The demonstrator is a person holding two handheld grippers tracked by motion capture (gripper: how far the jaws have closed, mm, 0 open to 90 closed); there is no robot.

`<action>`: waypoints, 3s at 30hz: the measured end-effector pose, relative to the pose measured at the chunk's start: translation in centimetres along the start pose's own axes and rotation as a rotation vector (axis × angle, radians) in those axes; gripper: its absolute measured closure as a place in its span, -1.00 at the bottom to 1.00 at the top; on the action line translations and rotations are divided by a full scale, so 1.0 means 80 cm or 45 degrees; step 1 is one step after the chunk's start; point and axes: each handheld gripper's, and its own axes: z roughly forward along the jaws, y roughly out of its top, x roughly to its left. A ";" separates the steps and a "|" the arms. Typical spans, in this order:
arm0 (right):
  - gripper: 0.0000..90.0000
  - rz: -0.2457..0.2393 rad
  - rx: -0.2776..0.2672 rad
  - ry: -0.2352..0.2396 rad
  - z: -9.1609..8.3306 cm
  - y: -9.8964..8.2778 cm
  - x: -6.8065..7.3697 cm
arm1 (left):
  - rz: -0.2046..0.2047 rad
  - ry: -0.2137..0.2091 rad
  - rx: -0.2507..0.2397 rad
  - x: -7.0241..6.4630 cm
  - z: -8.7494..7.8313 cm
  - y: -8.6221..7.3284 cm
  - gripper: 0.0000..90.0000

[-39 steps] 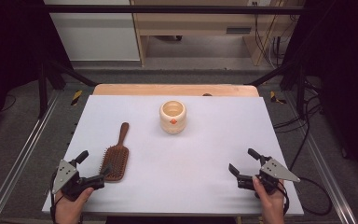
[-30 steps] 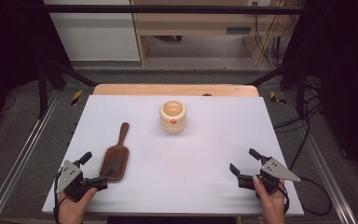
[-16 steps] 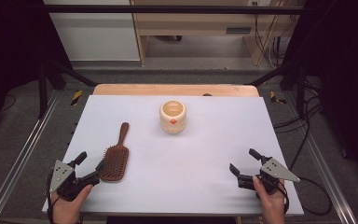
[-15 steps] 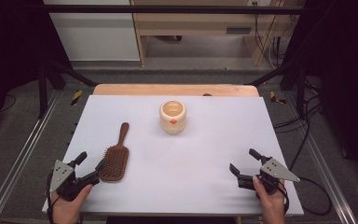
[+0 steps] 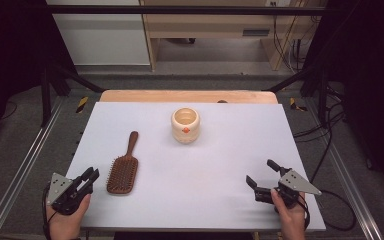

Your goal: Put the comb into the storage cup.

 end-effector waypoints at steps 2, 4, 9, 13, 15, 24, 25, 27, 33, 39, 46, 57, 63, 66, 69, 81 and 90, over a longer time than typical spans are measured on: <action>-0.87 -0.003 0.000 -0.001 0.000 0.000 0.000 | -0.005 -0.002 0.056 0.003 0.002 -0.002 0.81; -0.87 -0.004 -0.001 -0.001 0.000 0.000 0.000 | -0.013 0.002 0.091 0.005 0.003 -0.004 0.89; -0.87 -0.006 0.001 0.001 0.000 0.000 0.000 | -0.012 -0.002 0.185 0.007 0.007 -0.008 0.98; -0.87 -0.015 0.002 -0.002 0.000 0.000 0.001 | 0.002 -0.011 0.267 0.006 0.012 -0.011 0.99; -0.87 -0.022 0.004 -0.005 0.000 0.001 0.002 | 0.008 -0.016 0.294 0.005 0.014 -0.012 1.00; -0.87 -0.032 0.010 -0.007 0.000 0.001 0.003 | 0.040 -0.062 0.387 -0.004 0.023 -0.015 1.00; -0.87 -0.036 0.012 -0.013 0.000 0.001 0.003 | 0.044 -0.065 0.389 -0.005 0.023 -0.015 1.00; -0.87 -0.038 0.011 -0.019 0.000 0.001 0.003 | 0.044 -0.067 0.392 -0.005 0.023 -0.015 1.00; -0.87 -0.032 0.003 -0.030 -0.002 0.001 0.000 | 0.052 -0.082 0.417 -0.006 0.026 -0.016 1.00; -0.87 -0.032 -0.001 -0.031 -0.002 0.001 0.001 | 0.061 -0.100 0.431 -0.008 0.027 -0.016 1.00; -0.88 -0.029 -0.003 -0.032 -0.002 0.001 0.001 | 0.090 -0.143 0.458 -0.019 0.031 -0.017 1.00; -0.88 -0.020 -0.010 -0.041 -0.004 0.002 -0.002 | 0.131 -0.203 0.470 -0.041 0.037 -0.014 1.00; -0.88 -0.022 -0.012 -0.042 -0.005 0.002 -0.002 | 0.167 -0.228 0.474 -0.054 0.043 -0.009 1.00; -0.88 -0.021 -0.012 -0.045 -0.005 0.002 -0.003 | 0.186 -0.239 0.474 -0.061 0.048 -0.007 1.00; -0.88 -0.022 -0.011 -0.045 -0.005 0.002 -0.003 | 0.202 -0.250 0.477 -0.067 0.052 -0.005 1.00; -0.89 -0.035 0.002 -0.041 -0.003 0.001 -0.002 | 0.248 -0.265 0.482 -0.079 0.070 0.004 1.00; -0.89 -0.037 0.008 -0.039 -0.002 0.000 -0.001 | 0.314 -0.269 0.488 -0.097 0.091 0.011 1.00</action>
